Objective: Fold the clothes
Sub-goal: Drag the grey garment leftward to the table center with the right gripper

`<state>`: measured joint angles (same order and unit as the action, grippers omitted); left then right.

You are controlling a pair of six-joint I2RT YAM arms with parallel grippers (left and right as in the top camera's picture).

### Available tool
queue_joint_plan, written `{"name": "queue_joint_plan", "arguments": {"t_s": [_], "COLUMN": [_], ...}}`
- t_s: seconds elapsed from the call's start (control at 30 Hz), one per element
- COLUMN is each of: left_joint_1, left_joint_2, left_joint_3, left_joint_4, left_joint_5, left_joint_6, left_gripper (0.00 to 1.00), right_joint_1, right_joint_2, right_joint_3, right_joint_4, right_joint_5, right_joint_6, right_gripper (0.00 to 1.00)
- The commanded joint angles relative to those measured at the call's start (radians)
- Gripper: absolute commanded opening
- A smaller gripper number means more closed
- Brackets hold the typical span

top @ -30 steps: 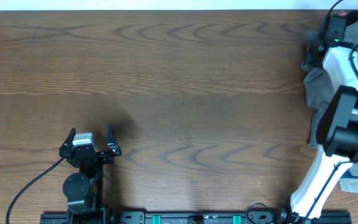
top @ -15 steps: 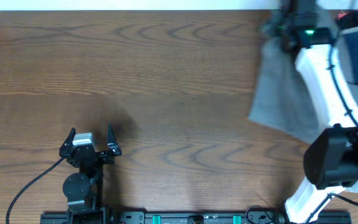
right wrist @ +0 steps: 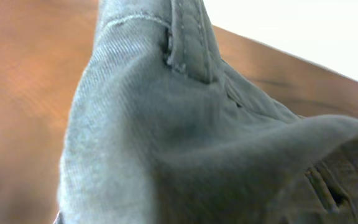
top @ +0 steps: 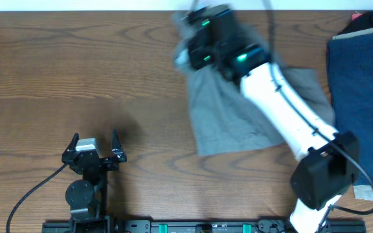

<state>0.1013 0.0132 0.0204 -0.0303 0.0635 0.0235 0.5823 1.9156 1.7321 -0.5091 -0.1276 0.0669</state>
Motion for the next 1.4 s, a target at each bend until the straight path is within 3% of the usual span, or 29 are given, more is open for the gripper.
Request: {"name": "queue_joint_plan", "arguments": {"t_s": [0.0, 0.17, 0.4, 0.43, 0.47, 0.5, 0.53, 0.67, 0.93, 1.3, 1.37], "left_joint_1": [0.004, 0.004, 0.004, 0.004, 0.004, 0.004, 0.004, 0.004, 0.004, 0.004, 0.004], "left_joint_2": [-0.003, -0.003, -0.003, -0.003, -0.003, -0.003, -0.003, -0.003, -0.003, -0.003, -0.003], "left_joint_3": [-0.016, -0.016, -0.016, -0.016, -0.016, -0.016, -0.016, -0.016, -0.016, -0.016, -0.016], "left_joint_4": [-0.034, -0.034, -0.034, -0.034, -0.034, -0.034, -0.034, -0.034, -0.034, -0.034, -0.034], "left_joint_5": [0.007, 0.007, 0.007, 0.007, 0.007, 0.007, 0.007, 0.007, 0.007, 0.007, 0.007], "left_joint_6": [0.005, 0.005, 0.005, 0.005, 0.005, 0.005, 0.005, 0.005, 0.005, 0.005, 0.005], "left_gripper": [0.98, 0.98, 0.97, 0.98, 0.98, 0.98, 0.97, 0.98, 0.98, 0.98, 0.98], "right_joint_1": [0.104, 0.231, 0.289, 0.289, 0.288, 0.284, 0.278, 0.244, 0.114, -0.081, -0.099], "right_joint_2": [0.027, 0.042, 0.042, 0.042, 0.042, 0.042, 0.042, 0.039, 0.006, -0.025, -0.029], "right_joint_3": [0.007, 0.007, 0.007, 0.007, 0.007, 0.007, 0.007, 0.007, 0.009, 0.008, 0.008], "right_joint_4": [0.006, 0.005, 0.006, 0.005, 0.004, 0.004, 0.004, -0.008, -0.14, -0.599, -0.659], "right_joint_5": [-0.061, -0.061, -0.061, -0.061, -0.061, -0.06, -0.06, -0.06, -0.056, -0.108, -0.073], "right_joint_6": [-0.016, -0.012, 0.0, 0.0, -0.001, -0.001, -0.001, 0.0, 0.069, 0.132, 0.207], "right_gripper": [0.01, 0.01, 0.01, 0.13, 0.31, 0.57, 0.74, 0.98, 0.99, 0.99, 0.99]}}
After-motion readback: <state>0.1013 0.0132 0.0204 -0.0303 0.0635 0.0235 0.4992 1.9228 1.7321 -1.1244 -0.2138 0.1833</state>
